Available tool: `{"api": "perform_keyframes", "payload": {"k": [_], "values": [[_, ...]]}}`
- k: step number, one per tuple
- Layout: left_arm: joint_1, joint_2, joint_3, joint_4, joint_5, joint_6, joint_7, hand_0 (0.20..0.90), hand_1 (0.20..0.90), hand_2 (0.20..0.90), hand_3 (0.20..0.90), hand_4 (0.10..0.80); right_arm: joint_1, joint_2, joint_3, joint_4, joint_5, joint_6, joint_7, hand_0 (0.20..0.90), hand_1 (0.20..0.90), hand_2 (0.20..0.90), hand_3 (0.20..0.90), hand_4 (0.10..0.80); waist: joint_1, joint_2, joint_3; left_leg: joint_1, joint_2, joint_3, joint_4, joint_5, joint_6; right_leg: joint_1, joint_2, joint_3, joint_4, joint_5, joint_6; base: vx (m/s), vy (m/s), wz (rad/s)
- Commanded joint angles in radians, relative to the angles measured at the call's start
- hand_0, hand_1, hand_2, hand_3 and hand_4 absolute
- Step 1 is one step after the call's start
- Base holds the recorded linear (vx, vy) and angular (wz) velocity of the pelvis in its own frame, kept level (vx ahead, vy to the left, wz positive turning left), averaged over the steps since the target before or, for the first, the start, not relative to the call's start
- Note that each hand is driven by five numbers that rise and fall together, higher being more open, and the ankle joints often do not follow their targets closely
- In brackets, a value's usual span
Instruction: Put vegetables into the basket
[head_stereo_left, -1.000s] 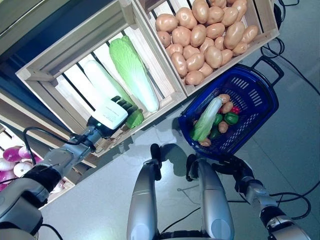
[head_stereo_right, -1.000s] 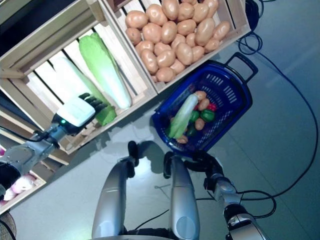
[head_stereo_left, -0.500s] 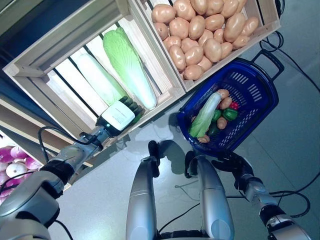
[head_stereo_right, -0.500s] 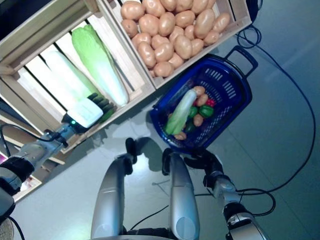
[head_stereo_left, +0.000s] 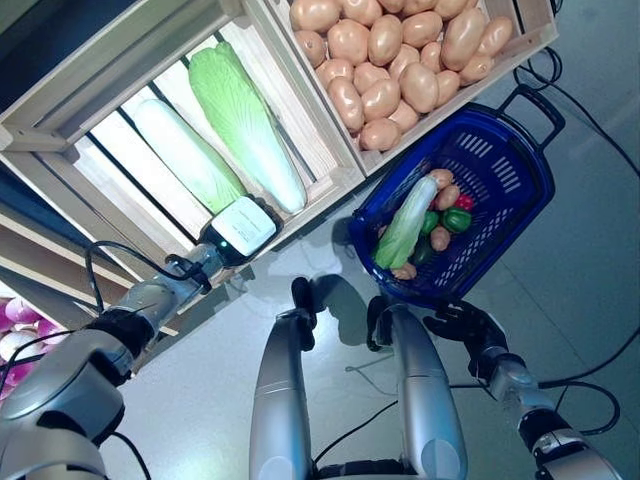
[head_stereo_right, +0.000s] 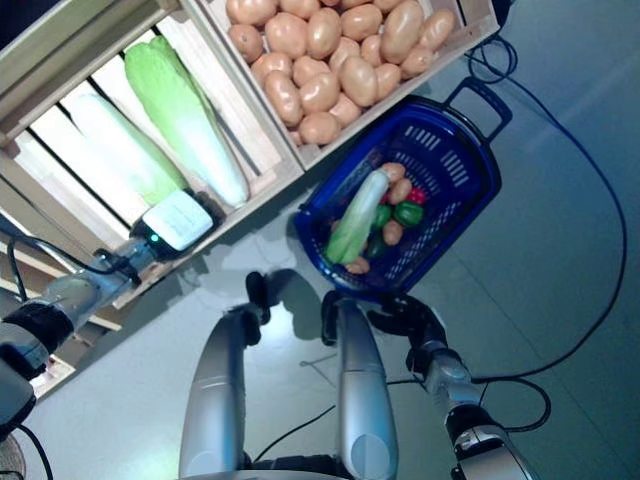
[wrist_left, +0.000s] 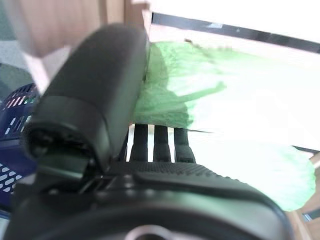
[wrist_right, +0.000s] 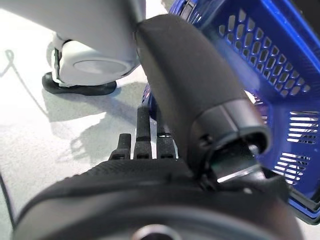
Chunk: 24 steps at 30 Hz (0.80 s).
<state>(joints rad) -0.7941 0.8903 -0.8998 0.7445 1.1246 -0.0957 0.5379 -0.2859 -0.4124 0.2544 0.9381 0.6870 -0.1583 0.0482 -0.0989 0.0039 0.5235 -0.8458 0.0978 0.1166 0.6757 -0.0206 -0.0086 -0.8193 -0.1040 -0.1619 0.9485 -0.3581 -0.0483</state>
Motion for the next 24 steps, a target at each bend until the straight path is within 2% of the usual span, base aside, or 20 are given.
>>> {"api": "perform_keyframes", "payload": {"k": [1, 8, 11, 13, 18, 19, 21, 22, 23, 24], "values": [[-0.040, 0.057, 0.047, -0.045, -0.036, 0.063, 0.005, 0.300, 0.300, 0.300, 0.300, 0.400, 0.079, -0.051, -0.022, -0.027, 0.050, -0.022, -0.019, 0.900, 0.900, 0.900, 0.900, 0.800, -0.011, 0.007, -0.003, 0.045, 0.016, 0.025, 0.102, -0.186, -0.010, 0.029, 0.001, 0.034, -0.120, 0.133, 0.052, 0.000, 0.000, 0.00], [-0.050, 0.064, 0.053, -0.062, -0.064, 0.057, -0.009, 0.300, 0.300, 0.300, 0.300, 0.400, 0.070, -0.045, -0.017, -0.014, 0.053, -0.038, -0.016, 0.900, 0.900, 0.900, 0.900, 0.800, -0.004, 0.008, -0.004, 0.074, 0.011, 0.024, 0.084, -0.183, -0.013, 0.057, -0.001, 0.030, -0.129, 0.129, 0.053, 0.000, 0.000, 0.00], [-0.038, 0.067, 0.066, -0.072, -0.179, 0.075, 0.013, 0.300, 0.300, 0.300, 0.300, 0.400, 0.070, -0.040, -0.014, -0.012, 0.053, -0.041, -0.015, 0.900, 0.900, 0.900, 0.900, 0.800, 0.001, 0.006, -0.004, 0.097, 0.010, 0.023, 0.064, -0.177, -0.018, 0.080, 0.001, 0.028, -0.142, 0.128, 0.055, 0.002, -0.018, 0.02], [-0.014, 0.069, 0.112, -0.099, -0.232, 0.070, 0.050, 0.300, 0.300, 0.300, 0.300, 0.400, 0.077, -0.033, -0.014, -0.025, 0.042, -0.037, -0.020, 0.900, 0.900, 0.900, 0.900, 0.800, 0.006, 0.002, -0.004, 0.119, 0.012, 0.029, 0.025, -0.138, -0.018, 0.108, 0.005, 0.019, -0.181, 0.156, 0.047, -0.053, -0.050, 0.03], [0.046, 0.073, 0.235, -0.142, -0.391, 0.029, 0.148, 0.300, 0.300, 0.300, 0.300, 0.400, 0.103, -0.017, -0.004, -0.051, 0.026, -0.045, -0.047, 0.900, 0.900, 0.900, 0.900, 0.800, 0.023, -0.006, -0.038, 0.192, 0.002, 0.025, -0.069, -0.097, -0.032, 0.193, 0.014, 0.011, -0.284, 0.173, 0.049, 0.030, -0.059, 0.06], [0.082, 0.062, 0.288, -0.159, -0.470, 0.008, 0.172, 0.300, 0.300, 0.300, 0.300, 0.400, 0.114, -0.009, 0.002, -0.066, 0.007, -0.056, -0.057, 0.900, 0.900, 0.900, 0.900, 0.800, 0.030, -0.008, -0.050, 0.220, -0.002, 0.023, -0.106, -0.081, -0.036, 0.225, 0.017, 0.009, -0.325, 0.181, 0.049, 0.039, -0.049, 0.02], [0.119, 0.048, 0.335, -0.173, -0.515, -0.008, 0.184, 0.300, 0.300, 0.300, 0.300, 0.400, 0.125, -0.004, 0.006, -0.077, 0.001, -0.064, -0.065, 0.900, 0.900, 0.900, 0.900, 0.800, 0.035, -0.010, -0.061, 0.243, -0.007, 0.019, -0.136, -0.068, -0.041, 0.251, 0.021, 0.008, -0.356, 0.186, 0.049, 0.053, -0.061, -0.04], [0.176, 0.023, 0.396, -0.200, -0.555, -0.036, 0.209, 0.300, 0.300, 0.300, 0.300, 0.400, 0.137, 0.004, 0.005, -0.090, -0.010, -0.072, -0.081, 0.900, 0.900, 0.900, 0.900, 0.800, 0.044, -0.012, -0.074, 0.276, -0.015, 0.013, -0.180, -0.051, -0.049, 0.291, 0.027, 0.004, -0.410, 0.195, 0.050, 0.064, -0.060, -0.05], [0.193, 0.016, 0.412, -0.210, -0.556, -0.035, 0.211, 0.300, 0.300, 0.300, 0.300, 0.400, 0.141, 0.006, 0.004, -0.093, -0.015, -0.073, -0.084, 0.900, 0.900, 0.900, 0.900, 0.800, 0.046, -0.012, -0.078, 0.287, -0.016, 0.012, -0.192, -0.046, -0.051, 0.304, 0.029, 0.001, -0.425, 0.197, 0.050, 0.110, -0.069, -0.01], [0.259, -0.012, 0.467, -0.250, -0.600, -0.054, 0.231, 0.300, 0.300, 0.300, 0.300, 0.400, 0.158, 0.015, -0.006, -0.108, -0.031, -0.076, -0.093, 0.900, 0.900, 0.900, 0.900, 0.800, 0.056, -0.012, -0.095, 0.324, -0.023, 0.009, -0.237, -0.031, -0.055, 0.354, 0.030, -0.015, -0.485, 0.207, 0.048, 0.104, -0.050, 0.02]]}}
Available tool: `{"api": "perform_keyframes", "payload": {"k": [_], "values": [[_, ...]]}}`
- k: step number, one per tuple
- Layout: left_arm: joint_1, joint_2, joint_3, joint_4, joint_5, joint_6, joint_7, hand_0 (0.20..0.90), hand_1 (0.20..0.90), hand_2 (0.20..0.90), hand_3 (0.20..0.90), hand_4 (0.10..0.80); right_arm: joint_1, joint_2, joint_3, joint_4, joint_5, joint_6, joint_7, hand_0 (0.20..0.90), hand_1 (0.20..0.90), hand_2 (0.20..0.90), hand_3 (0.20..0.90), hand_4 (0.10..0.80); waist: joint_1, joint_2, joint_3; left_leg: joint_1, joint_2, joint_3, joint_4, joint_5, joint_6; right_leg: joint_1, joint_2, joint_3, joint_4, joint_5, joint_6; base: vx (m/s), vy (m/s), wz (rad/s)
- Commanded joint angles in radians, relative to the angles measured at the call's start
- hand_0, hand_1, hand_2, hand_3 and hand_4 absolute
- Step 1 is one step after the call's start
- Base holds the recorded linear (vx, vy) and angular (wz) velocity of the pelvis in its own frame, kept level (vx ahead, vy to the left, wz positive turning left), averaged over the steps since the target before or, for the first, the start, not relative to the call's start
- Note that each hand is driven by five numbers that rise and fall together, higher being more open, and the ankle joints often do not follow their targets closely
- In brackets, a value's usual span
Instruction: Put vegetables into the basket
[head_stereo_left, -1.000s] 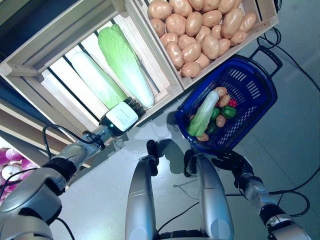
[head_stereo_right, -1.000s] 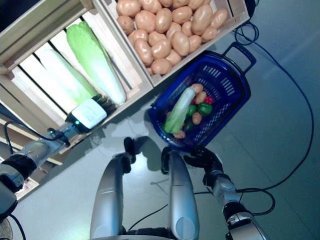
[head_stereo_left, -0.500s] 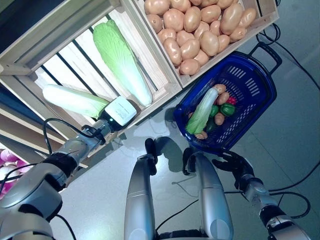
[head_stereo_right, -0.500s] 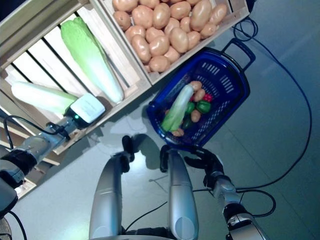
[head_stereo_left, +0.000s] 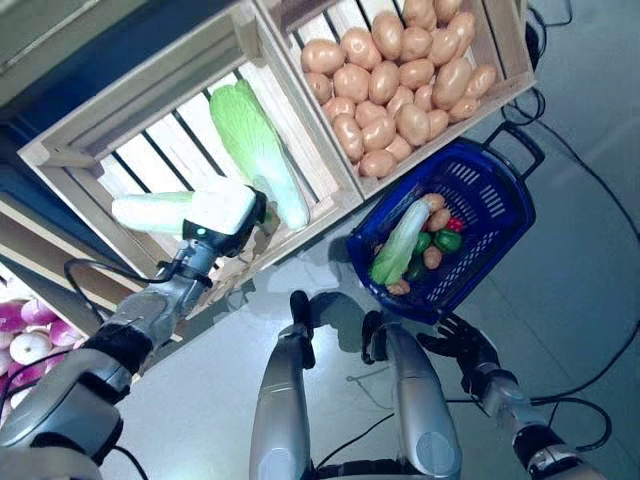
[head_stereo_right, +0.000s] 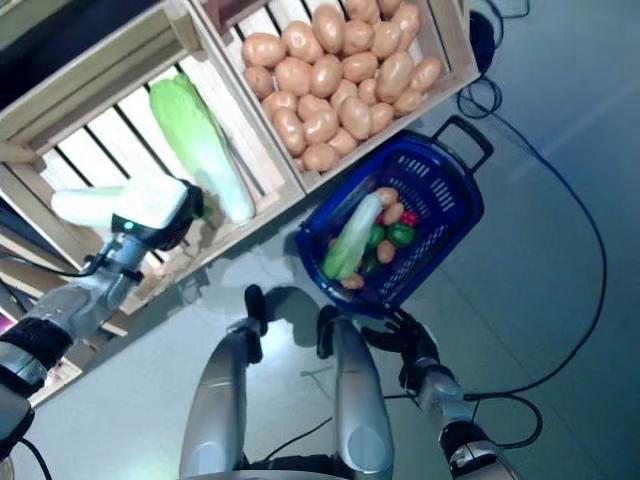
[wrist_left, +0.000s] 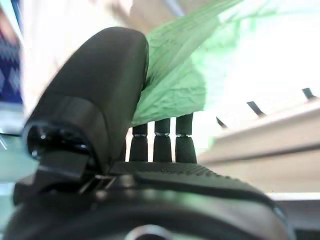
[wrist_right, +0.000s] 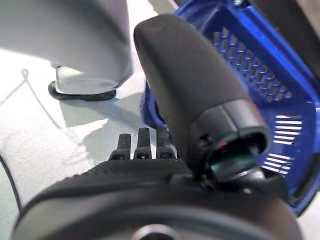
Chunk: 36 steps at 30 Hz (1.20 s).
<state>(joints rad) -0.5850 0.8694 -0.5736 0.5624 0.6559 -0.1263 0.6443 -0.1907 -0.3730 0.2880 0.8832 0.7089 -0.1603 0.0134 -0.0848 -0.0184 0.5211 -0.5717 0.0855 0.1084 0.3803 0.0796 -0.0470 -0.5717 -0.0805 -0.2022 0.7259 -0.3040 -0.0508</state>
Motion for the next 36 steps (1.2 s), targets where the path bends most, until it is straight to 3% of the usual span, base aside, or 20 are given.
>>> {"api": "perform_keyframes", "payload": {"k": [1, 7, 9, 12, 16, 17, 23, 28, 35, 36], "values": [[0.086, -0.007, 0.170, -0.093, -0.155, -0.037, 0.138, 0.300, 0.300, 0.300, 0.300, 0.400, 0.073, -0.022, -0.043, -0.061, -0.062, -0.079, -0.062, 0.900, 0.900, 0.900, 0.900, 0.800, 0.047, 0.011, -0.101, 0.071, -0.013, 0.015, 0.029, -0.122, -0.020, 0.134, 0.007, 0.017, -0.295, 0.158, 0.051, 0.103, -0.047, 0.02], [0.256, -0.100, 0.333, -0.214, -0.330, -0.100, 0.183, 0.300, 0.300, 0.300, 0.300, 0.400, 0.128, -0.007, -0.066, -0.118, -0.128, -0.096, -0.084, 0.900, 0.900, 0.900, 0.900, 0.800, 0.072, 0.012, -0.140, 0.174, -0.027, -0.003, -0.103, -0.078, -0.030, 0.267, 0.010, -0.018, -0.442, 0.187, 0.052, 0.104, -0.030, 0.04], [0.380, -0.201, 0.466, -0.322, -0.533, -0.237, 0.091, 0.300, 0.300, 0.300, 0.300, 0.400, 0.170, 0.014, -0.078, -0.178, -0.167, -0.099, -0.102, 0.900, 0.900, 0.900, 0.900, 0.800, 0.093, 0.009, -0.170, 0.243, -0.039, -0.023, -0.193, -0.052, -0.034, 0.355, 0.011, -0.041, -0.534, 0.209, 0.059, 0.180, -0.052, 0.15], [0.467, -0.314, 0.541, -0.406, -0.728, -0.303, -0.067, 0.300, 0.300, 0.300, 0.300, 0.400, 0.204, 0.030, -0.099, -0.257, -0.177, -0.085, -0.119, 0.900, 0.900, 0.900, 0.900, 0.800, 0.106, 0.001, -0.198, 0.307, -0.039, -0.033, -0.272, -0.035, -0.034, 0.419, 0.012, -0.054, -0.601, 0.230, 0.071, 0.148, -0.048, 0.19], [0.547, -0.390, 0.562, -0.507, -0.955, -0.340, -0.281, 0.300, 0.300, 0.300, 0.300, 0.400, 0.245, 0.033, -0.127, -0.376, -0.205, -0.086, -0.115, 0.900, 0.900, 0.900, 0.900, 0.800, 0.117, -0.009, -0.240, 0.380, -0.045, -0.047, -0.339, -0.030, -0.026, 0.486, 0.011, -0.063, -0.664, 0.253, 0.083, 0.120, -0.017, 0.30], [0.573, -0.406, 0.569, -0.536, -1.082, -0.350, -0.369, 0.300, 0.300, 0.300, 0.300, 0.400, 0.262, 0.026, -0.141, -0.414, -0.215, -0.104, -0.107, 0.900, 0.900, 0.900, 0.900, 0.800, 0.119, -0.013, -0.253, 0.406, -0.048, -0.047, -0.352, -0.033, -0.022, 0.511, 0.008, -0.066, -0.681, 0.260, 0.089, 0.110, 0.025, 0.12], [0.620, -0.467, 0.571, -0.603, -1.393, -0.320, -0.650, 0.300, 0.300, 0.300, 0.300, 0.400, 0.316, 0.024, -0.203, -0.547, -0.251, -0.137, -0.085, 0.900, 0.900, 0.900, 0.900, 0.800, 0.111, -0.019, -0.325, 0.490, -0.053, -0.043, -0.383, -0.057, 0.000, 0.567, -0.002, -0.059, -0.710, 0.278, 0.107, 0.104, 0.044, 0.07], [0.617, -0.502, 0.571, -0.632, -1.615, -0.283, -0.764, 0.300, 0.300, 0.300, 0.300, 0.400, 0.332, 0.023, -0.230, -0.627, -0.283, -0.160, -0.053, 0.900, 0.900, 0.900, 0.900, 0.800, 0.099, -0.018, -0.367, 0.558, -0.053, -0.035, -0.435, -0.063, 0.011, 0.610, -0.004, -0.051, -0.733, 0.284, 0.119, 0.089, 0.041, -0.08], [0.601, -0.521, 0.554, -0.652, -1.669, -0.229, -0.778, 0.300, 0.300, 0.300, 0.300, 0.400, 0.322, -0.008, -0.248, -0.732, -0.290, -0.137, 0.030, 0.900, 0.900, 0.900, 0.900, 0.800, 0.088, -0.025, -0.399, 0.606, -0.052, -0.027, -0.461, -0.074, 0.016, 0.638, -0.003, -0.042, -0.762, 0.298, 0.128, 0.040, -0.001, -0.01], [0.598, -0.528, 0.562, -0.654, -1.685, -0.203, -0.775, 0.300, 0.300, 0.300, 0.300, 0.400, 0.315, -0.030, -0.261, -0.770, -0.274, -0.115, 0.102, 0.900, 0.900, 0.900, 0.900, 0.800, 0.088, -0.030, -0.408, 0.618, -0.052, -0.023, -0.467, -0.079, 0.016, 0.648, -0.002, -0.042, -0.773, 0.299, 0.129, 0.034, -0.020, 0.01]]}}
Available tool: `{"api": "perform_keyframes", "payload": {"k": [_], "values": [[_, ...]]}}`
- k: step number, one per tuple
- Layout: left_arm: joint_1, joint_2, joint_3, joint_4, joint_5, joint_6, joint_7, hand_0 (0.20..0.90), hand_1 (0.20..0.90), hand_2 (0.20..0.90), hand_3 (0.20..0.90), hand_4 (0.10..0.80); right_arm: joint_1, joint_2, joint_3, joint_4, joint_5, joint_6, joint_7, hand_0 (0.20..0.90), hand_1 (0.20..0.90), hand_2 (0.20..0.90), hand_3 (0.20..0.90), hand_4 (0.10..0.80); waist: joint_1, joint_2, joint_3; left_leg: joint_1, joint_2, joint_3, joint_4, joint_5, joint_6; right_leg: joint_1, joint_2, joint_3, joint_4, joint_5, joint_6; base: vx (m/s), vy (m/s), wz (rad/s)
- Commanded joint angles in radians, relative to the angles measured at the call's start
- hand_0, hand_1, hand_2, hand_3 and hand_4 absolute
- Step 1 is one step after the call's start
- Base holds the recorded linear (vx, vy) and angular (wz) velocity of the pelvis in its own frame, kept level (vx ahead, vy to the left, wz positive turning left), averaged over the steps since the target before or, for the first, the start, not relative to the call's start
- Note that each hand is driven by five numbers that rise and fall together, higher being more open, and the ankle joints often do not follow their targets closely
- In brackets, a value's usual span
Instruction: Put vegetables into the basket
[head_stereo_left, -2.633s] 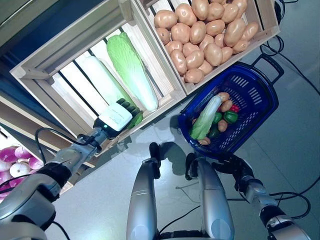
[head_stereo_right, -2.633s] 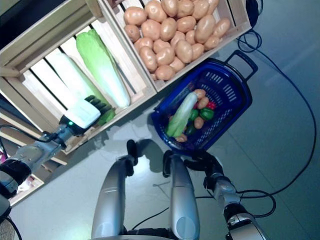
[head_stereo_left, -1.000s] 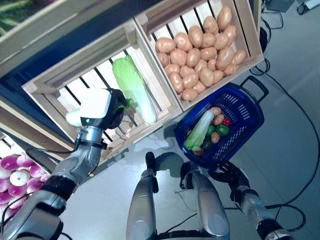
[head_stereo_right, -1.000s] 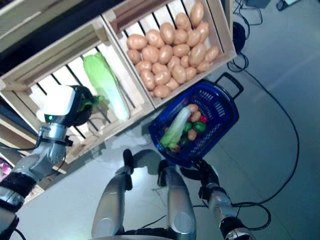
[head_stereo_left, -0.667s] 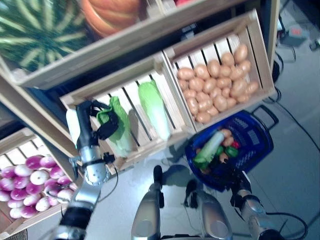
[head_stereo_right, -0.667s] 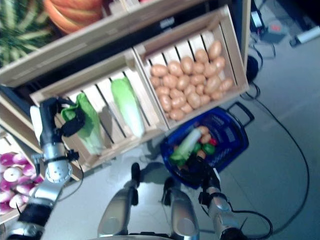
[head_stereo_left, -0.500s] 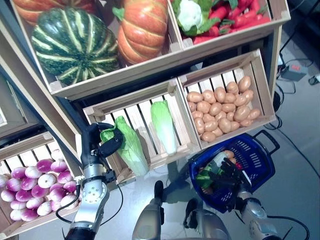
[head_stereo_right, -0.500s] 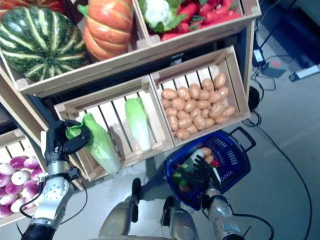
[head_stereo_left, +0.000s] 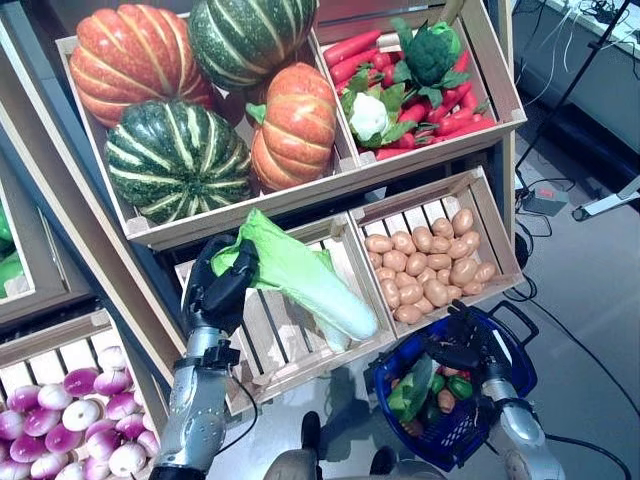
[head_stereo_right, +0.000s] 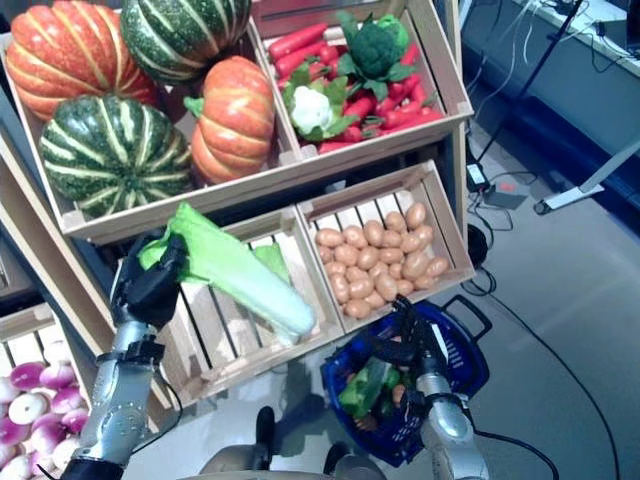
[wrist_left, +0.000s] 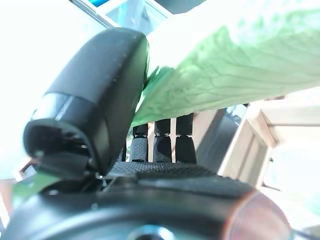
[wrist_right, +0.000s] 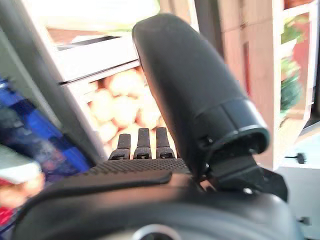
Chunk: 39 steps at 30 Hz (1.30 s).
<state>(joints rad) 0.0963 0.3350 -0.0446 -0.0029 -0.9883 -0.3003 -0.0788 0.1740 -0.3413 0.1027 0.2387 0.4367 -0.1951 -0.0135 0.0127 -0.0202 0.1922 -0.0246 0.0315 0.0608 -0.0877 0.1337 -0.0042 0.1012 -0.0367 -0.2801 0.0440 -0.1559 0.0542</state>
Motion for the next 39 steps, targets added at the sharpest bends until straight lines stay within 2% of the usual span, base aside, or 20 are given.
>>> {"api": "perform_keyframes", "payload": {"k": [1, 3, 6, 10, 15, 19, 26, 31, 35, 39], "values": [[-0.083, 0.007, 0.033, -0.089, -0.041, -0.027, -0.051, 0.300, 0.300, 0.300, 0.300, 0.400, -0.051, -0.065, -0.078, -0.130, 0.002, -0.076, 0.137, 0.900, 0.900, 0.900, 0.900, 0.800, -0.010, -0.028, -0.080, 0.072, 0.002, 0.024, 0.001, -0.134, -0.026, -0.023, -0.046, 0.035, -0.092, 0.151, 0.024, 0.043, -0.029, 0.00], [-0.089, 0.011, 0.034, -0.092, -0.033, 0.003, -0.043, 0.300, 0.300, 0.300, 0.300, 0.400, -0.059, -0.108, -0.087, -0.185, 0.035, -0.019, 0.247, 0.900, 0.900, 0.900, 0.900, 0.800, -0.009, -0.035, -0.087, 0.080, 0.001, 0.026, 0.000, -0.139, -0.025, -0.014, -0.046, 0.034, -0.100, 0.153, 0.027, 0.024, -0.032, 0.00], [-0.098, 0.020, 0.026, -0.087, -0.033, 0.024, -0.039, 0.300, 0.300, 0.300, 0.300, 0.400, -0.079, -0.161, -0.083, -0.222, 0.051, 0.012, 0.300, 0.900, 0.900, 0.900, 0.900, 0.800, -0.006, -0.041, -0.090, 0.085, 0.001, 0.026, 0.000, -0.142, -0.026, -0.007, -0.047, 0.029, -0.107, 0.157, 0.029, 0.007, -0.021, 0.00], [-0.113, 0.029, 0.002, -0.071, -0.001, 0.046, -0.028, 0.300, 0.300, 0.300, 0.300, 0.400, -0.127, -0.228, -0.078, -0.301, 0.165, 0.067, 0.389, 0.900, 0.900, 0.900, 0.900, 0.800, -0.004, -0.047, -0.101, 0.091, 0.003, 0.029, 0.000, -0.146, -0.025, 0.000, -0.047, 0.027, -0.114, 0.160, 0.031, 0.001, -0.008, -0.02], [-0.121, 0.041, -0.022, -0.057, 0.016, 0.046, -0.019, 0.300, 0.300, 0.300, 0.300, 0.400, -0.148, -0.257, -0.042, -0.371, 0.205, 0.118, 0.500, 0.900, 0.900, 0.900, 0.900, 0.800, -0.004, -0.048, -0.112, 0.095, 0.003, 0.035, 0.000, -0.149, -0.025, 0.002, -0.045, 0.031, -0.121, 0.162, 0.033, -0.001, -0.001, -0.01], [-0.126, 0.047, -0.036, -0.057, 0.008, 0.044, -0.021, 0.300, 0.300, 0.300, 0.300, 0.400, -0.168, -0.275, -0.016, -0.387, 0.191, 0.136, 0.522, 0.900, 0.900, 0.900, 0.900, 0.800, -0.001, -0.048, -0.116, 0.099, 0.002, 0.033, 0.000, -0.150, -0.026, 0.008, -0.045, 0.031, -0.126, 0.164, 0.033, 0.000, 0.000, 0.00], [-0.144, 0.048, -0.080, -0.065, -0.002, 0.039, -0.019, 0.300, 0.300, 0.300, 0.300, 0.400, -0.217, -0.290, 0.067, -0.404, 0.220, 0.255, 0.599, 0.900, 0.900, 0.900, 0.900, 0.800, 0.007, -0.048, -0.125, 0.104, 0.004, 0.032, 0.000, -0.153, -0.029, 0.016, -0.045, 0.030, -0.131, 0.163, 0.033, 0.000, 0.000, 0.00], [-0.156, 0.050, -0.104, -0.055, -0.008, 0.027, -0.031, 0.300, 0.300, 0.300, 0.300, 0.400, -0.243, -0.289, 0.113, -0.388, 0.246, 0.304, 0.660, 0.900, 0.900, 0.900, 0.900, 0.800, 0.011, -0.049, -0.128, 0.106, 0.004, 0.030, 0.000, -0.152, -0.030, 0.018, -0.048, 0.025, -0.131, 0.164, 0.033, 0.000, 0.000, 0.00], [-0.157, 0.058, -0.119, -0.057, -0.014, 0.025, -0.041, 0.300, 0.300, 0.300, 0.300, 0.400, -0.259, -0.304, 0.154, -0.383, 0.254, 0.392, 0.733, 0.900, 0.900, 0.900, 0.900, 0.800, 0.017, -0.051, -0.136, 0.107, 0.004, 0.027, 0.000, -0.151, -0.032, 0.020, -0.048, 0.020, -0.131, 0.164, 0.033, 0.000, 0.000, 0.00], [-0.154, 0.066, -0.127, -0.054, -0.027, 0.020, -0.051, 0.300, 0.300, 0.300, 0.300, 0.400, -0.269, -0.322, 0.180, -0.375, 0.268, 0.434, 0.758, 0.900, 0.900, 0.900, 0.900, 0.800, 0.019, -0.053, -0.139, 0.111, 0.004, 0.026, 0.000, -0.151, -0.032, 0.022, -0.048, 0.021, -0.131, 0.164, 0.032, 0.004, 0.007, 0.05]]}}
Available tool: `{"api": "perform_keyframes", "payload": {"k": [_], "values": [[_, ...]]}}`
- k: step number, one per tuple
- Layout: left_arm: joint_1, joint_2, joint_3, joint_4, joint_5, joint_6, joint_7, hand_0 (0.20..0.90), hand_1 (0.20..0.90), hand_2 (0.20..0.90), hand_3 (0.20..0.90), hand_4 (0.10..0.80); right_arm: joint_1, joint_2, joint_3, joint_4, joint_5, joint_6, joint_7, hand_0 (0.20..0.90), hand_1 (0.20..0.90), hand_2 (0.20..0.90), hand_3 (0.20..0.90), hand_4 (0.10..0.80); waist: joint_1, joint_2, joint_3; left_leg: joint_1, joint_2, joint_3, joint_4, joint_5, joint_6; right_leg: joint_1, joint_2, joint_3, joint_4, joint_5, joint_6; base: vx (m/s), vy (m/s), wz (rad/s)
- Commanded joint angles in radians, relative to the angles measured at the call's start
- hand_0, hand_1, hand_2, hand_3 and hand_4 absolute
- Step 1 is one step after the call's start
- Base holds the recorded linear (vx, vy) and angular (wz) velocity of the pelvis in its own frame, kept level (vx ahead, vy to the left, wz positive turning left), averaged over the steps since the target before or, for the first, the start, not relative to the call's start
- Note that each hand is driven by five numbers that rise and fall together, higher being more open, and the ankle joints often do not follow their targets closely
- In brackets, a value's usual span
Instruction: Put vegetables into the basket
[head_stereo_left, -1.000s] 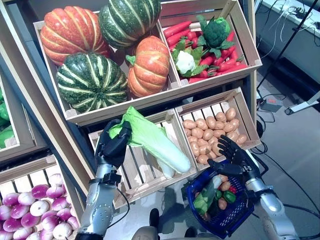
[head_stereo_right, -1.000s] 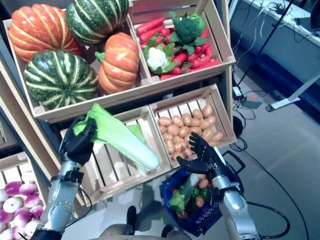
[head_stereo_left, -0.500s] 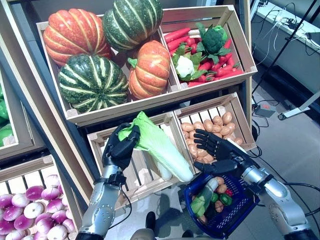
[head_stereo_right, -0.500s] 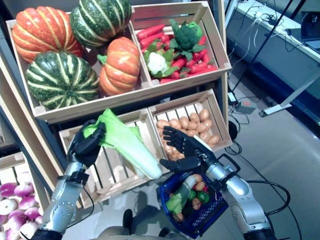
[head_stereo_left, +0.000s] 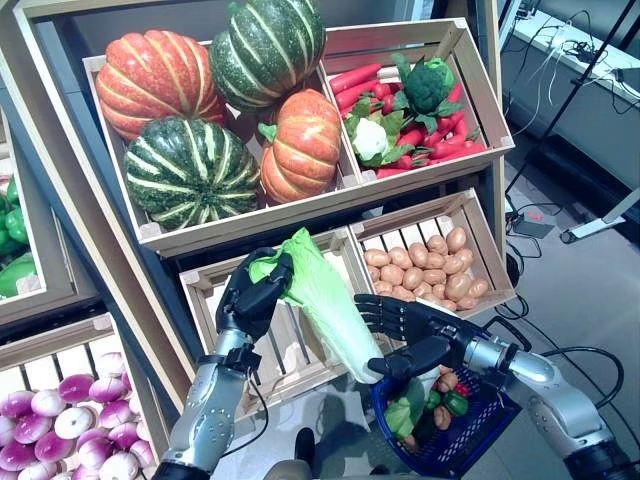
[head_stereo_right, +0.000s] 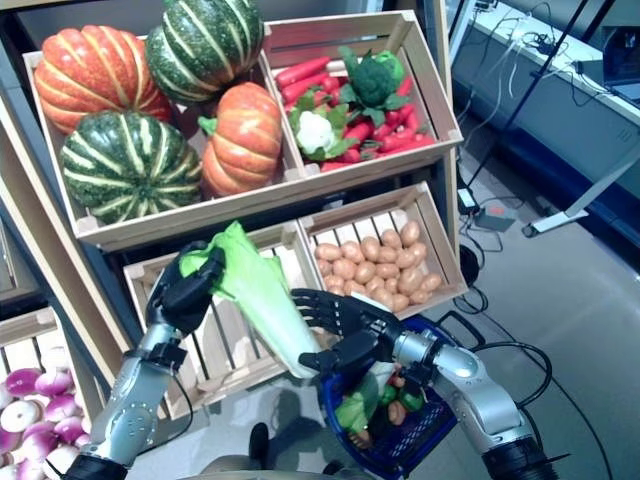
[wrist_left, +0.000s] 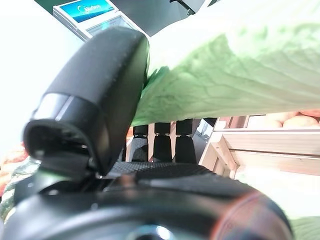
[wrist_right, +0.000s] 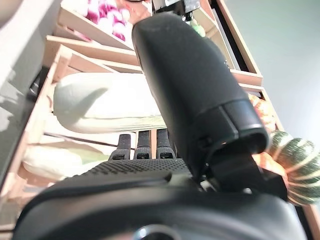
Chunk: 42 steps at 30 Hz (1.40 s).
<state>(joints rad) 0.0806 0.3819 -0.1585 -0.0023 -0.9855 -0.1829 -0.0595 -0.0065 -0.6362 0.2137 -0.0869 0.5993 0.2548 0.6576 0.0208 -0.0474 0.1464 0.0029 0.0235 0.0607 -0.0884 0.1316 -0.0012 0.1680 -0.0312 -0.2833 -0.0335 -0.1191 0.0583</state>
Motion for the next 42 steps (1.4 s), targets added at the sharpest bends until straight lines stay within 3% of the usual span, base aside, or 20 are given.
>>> {"api": "perform_keyframes", "payload": {"k": [1, 9, 11, 30, 42], "values": [[-0.139, 0.020, -0.015, -0.055, -0.030, -0.099, -0.069, 0.300, 0.300, 0.300, 0.300, 0.400, -0.091, -0.027, 0.072, -0.048, 0.105, -0.013, 0.086, 0.900, 0.900, 0.900, 0.900, 0.800, 0.012, -0.026, -0.093, 0.083, 0.012, 0.025, 0.001, -0.149, -0.035, -0.045, -0.054, 0.025, -0.054, 0.127, 0.028, 0.003, 0.004, 0.03], [-0.138, 0.019, -0.024, -0.061, -0.032, -0.101, -0.075, 0.300, 0.300, 0.300, 0.300, 0.400, -0.091, -0.032, 0.097, -0.022, 0.095, 0.019, 0.081, 0.900, 0.900, 0.900, 0.900, 0.800, 0.014, -0.026, -0.099, 0.084, 0.012, 0.019, 0.001, -0.149, -0.035, -0.043, -0.054, 0.027, -0.054, 0.128, 0.029, 0.000, 0.000, 0.00], [-0.135, 0.017, -0.027, -0.062, -0.037, -0.101, -0.074, 0.300, 0.300, 0.300, 0.300, 0.400, -0.087, -0.023, 0.099, -0.020, 0.121, 0.022, 0.007, 0.900, 0.900, 0.900, 0.900, 0.800, 0.013, -0.024, -0.099, 0.086, 0.013, 0.019, 0.001, -0.149, -0.035, -0.041, -0.055, 0.028, -0.054, 0.128, 0.029, 0.000, 0.000, 0.00], [-0.139, -0.019, -0.043, -0.094, -0.037, -0.125, -0.013, 0.300, 0.300, 0.300, 0.300, 0.400, -0.070, 0.119, 0.136, -0.005, 0.113, 0.034, -0.296, 0.900, 0.900, 0.900, 0.900, 0.800, 0.002, -0.005, -0.094, 0.092, 0.009, 0.021, 0.001, -0.153, -0.029, -0.041, -0.056, 0.041, -0.054, 0.126, 0.028, 0.000, 0.000, 0.00], [-0.145, -0.022, -0.059, -0.110, -0.062, -0.100, -0.028, 0.300, 0.300, 0.300, 0.300, 0.400, -0.080, 0.141, 0.178, 0.006, 0.114, 0.101, -0.302, 0.900, 0.900, 0.900, 0.900, 0.800, 0.004, -0.003, -0.093, 0.096, 0.009, 0.021, 0.001, -0.155, -0.029, -0.037, -0.056, 0.038, -0.054, 0.123, 0.026, 0.000, 0.000, 0.00]]}}
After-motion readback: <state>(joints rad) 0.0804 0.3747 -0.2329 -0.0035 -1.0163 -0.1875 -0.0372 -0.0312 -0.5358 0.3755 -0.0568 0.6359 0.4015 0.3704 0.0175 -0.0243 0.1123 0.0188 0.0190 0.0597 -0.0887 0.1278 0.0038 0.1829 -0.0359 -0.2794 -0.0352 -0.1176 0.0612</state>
